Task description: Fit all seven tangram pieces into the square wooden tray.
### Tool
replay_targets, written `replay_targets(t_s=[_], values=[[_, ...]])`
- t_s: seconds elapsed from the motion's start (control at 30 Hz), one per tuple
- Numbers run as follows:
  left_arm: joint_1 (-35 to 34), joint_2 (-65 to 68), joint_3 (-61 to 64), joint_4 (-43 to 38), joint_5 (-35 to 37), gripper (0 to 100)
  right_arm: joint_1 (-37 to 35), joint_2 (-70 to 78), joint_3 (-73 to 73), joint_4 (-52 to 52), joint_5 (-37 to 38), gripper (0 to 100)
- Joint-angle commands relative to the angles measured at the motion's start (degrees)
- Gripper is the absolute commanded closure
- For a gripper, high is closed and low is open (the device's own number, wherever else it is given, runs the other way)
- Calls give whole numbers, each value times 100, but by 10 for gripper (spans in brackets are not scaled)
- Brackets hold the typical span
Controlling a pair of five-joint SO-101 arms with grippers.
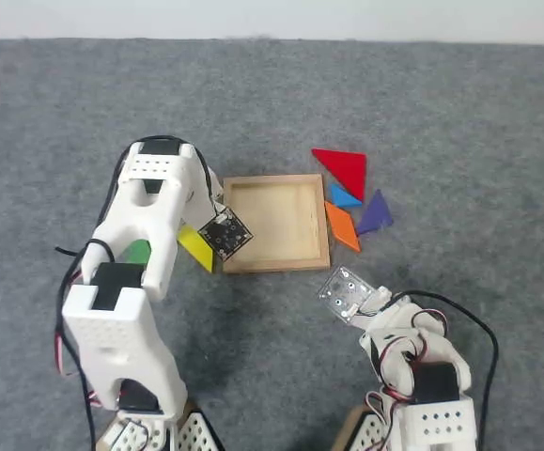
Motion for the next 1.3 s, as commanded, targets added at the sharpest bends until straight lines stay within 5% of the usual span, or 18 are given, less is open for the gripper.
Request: replay_targets(t_s=[0.0, 0.47, 1.13, 1.27], values=[[-18, -97, -163, -79, 440, 604, -31, -101, 79, 66, 44, 992], [475, -484, -189, -70, 923, 603, -40, -101, 79, 66, 53, 992], [325, -149, 321, -923, 932, 603, -40, -101, 79, 66, 53, 992], [325, 255, -154, -536, 1002, 603, -40, -101, 79, 66, 53, 992]])
